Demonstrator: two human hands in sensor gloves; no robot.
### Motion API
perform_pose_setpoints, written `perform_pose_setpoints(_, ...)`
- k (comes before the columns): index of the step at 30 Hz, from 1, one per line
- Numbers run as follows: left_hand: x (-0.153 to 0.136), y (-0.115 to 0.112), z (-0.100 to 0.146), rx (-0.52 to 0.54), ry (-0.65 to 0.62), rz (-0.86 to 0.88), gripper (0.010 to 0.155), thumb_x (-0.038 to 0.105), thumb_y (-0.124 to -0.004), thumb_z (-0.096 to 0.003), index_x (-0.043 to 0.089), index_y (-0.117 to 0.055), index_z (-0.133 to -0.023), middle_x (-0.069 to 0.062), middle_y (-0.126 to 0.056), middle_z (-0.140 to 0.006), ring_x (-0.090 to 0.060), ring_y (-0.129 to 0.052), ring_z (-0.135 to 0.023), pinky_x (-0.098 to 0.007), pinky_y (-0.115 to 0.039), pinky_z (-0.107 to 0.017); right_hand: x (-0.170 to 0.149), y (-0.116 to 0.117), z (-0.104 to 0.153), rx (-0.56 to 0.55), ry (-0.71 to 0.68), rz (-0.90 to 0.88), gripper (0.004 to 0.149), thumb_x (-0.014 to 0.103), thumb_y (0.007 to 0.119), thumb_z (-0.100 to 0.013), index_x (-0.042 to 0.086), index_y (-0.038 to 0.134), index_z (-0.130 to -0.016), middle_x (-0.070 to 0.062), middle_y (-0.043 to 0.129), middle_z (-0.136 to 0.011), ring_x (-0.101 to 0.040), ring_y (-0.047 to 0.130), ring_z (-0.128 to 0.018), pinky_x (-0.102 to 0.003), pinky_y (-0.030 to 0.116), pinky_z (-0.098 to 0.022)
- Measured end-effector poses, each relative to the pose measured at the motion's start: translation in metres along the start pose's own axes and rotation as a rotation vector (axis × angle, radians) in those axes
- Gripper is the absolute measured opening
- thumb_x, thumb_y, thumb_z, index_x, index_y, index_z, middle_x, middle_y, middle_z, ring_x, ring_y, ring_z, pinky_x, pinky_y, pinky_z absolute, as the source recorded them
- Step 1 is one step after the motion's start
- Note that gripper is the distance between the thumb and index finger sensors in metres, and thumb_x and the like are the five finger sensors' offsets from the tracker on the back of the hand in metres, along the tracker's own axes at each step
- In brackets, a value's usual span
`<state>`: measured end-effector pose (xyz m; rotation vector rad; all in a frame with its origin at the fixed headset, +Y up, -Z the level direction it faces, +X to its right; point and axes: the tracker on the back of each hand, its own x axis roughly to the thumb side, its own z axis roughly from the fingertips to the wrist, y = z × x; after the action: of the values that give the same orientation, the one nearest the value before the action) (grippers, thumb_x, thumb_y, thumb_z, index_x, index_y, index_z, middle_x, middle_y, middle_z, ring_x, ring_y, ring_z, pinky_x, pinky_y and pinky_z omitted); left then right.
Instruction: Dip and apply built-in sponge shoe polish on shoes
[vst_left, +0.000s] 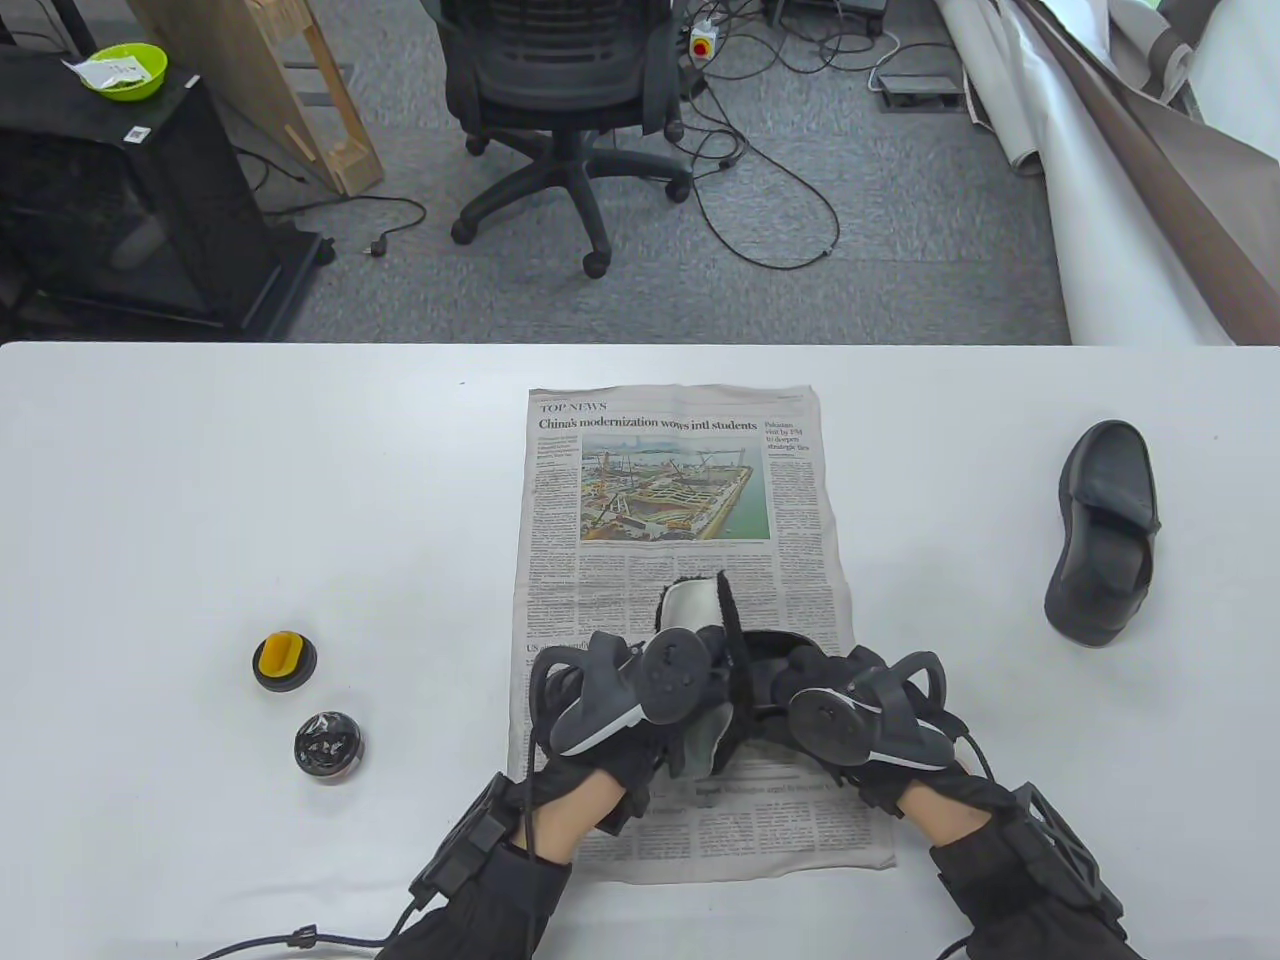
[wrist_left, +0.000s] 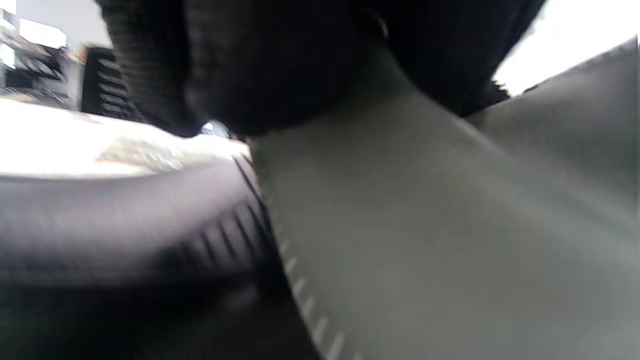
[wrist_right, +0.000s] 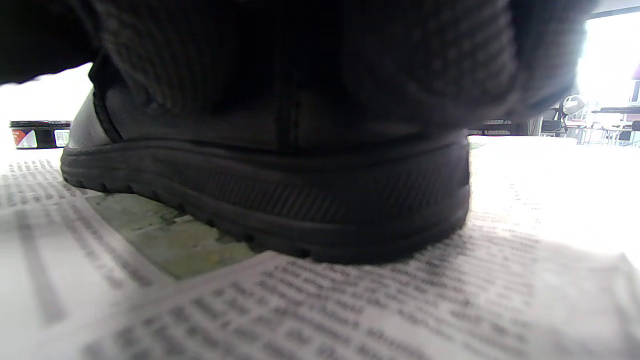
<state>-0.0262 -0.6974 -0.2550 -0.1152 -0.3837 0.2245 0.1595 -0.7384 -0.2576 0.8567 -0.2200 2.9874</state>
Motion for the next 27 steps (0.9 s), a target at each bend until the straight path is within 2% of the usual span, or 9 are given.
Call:
perform_pose_setpoints(3,0.005,-0.006,0.002,0.049,-0.008,-0.127,0.052,0.046,-0.089,-0.0424,0.035,-0.076,-0.092,0.004,-0.102,-0.056,-0.005,-0.1,-0.018,-0.042,-0.088,-0.053,0.0,0.0,0.0,0.0,-0.003,-0.002,0.043,0.059,0.08,-0.031,0.028,0.089,-0.059,-0.001,0.086,-0.066,-0.01,0.096,-0.021,-0.038,0.088,-0.043)
perform_pose_setpoints(13,-0.014,-0.005,0.013,0.039,0.054,-0.154,0.051,0.045,-0.092,-0.0413,0.035,-0.078,-0.09,0.006,-0.104,-0.054,-0.006,-0.101,-0.016,-0.042,-0.089,-0.052,0.0,0.0,0.0,0.002,0.002,0.003,0.043,0.059,0.08,-0.031,0.028,0.089,-0.059,-0.001,0.086,-0.066,-0.01,0.096,-0.022,-0.038,0.088,-0.044)
perform_pose_setpoints(23,-0.049,-0.003,0.015,-0.105,0.162,-0.181,0.051,0.045,-0.092,-0.0416,0.033,-0.079,-0.089,0.004,-0.105,-0.054,-0.006,-0.101,-0.016,-0.043,-0.088,-0.052,0.0,0.0,0.0,0.002,0.009,0.007,0.043,0.059,0.08,-0.031,0.028,0.089,-0.059,-0.001,0.086,-0.066,-0.01,0.096,-0.022,-0.038,0.087,-0.043)
perform_pose_setpoints(27,-0.062,0.003,0.017,-0.175,0.221,-0.248,0.051,0.045,-0.092,-0.0419,0.033,-0.079,-0.09,0.004,-0.104,-0.054,-0.006,-0.101,-0.017,-0.043,-0.088,-0.053,0.0,0.0,0.0,0.002,0.008,0.004,0.043,0.059,0.08,-0.031,0.028,0.089,-0.059,-0.001,0.086,-0.066,-0.01,0.096,-0.022,-0.038,0.088,-0.044)
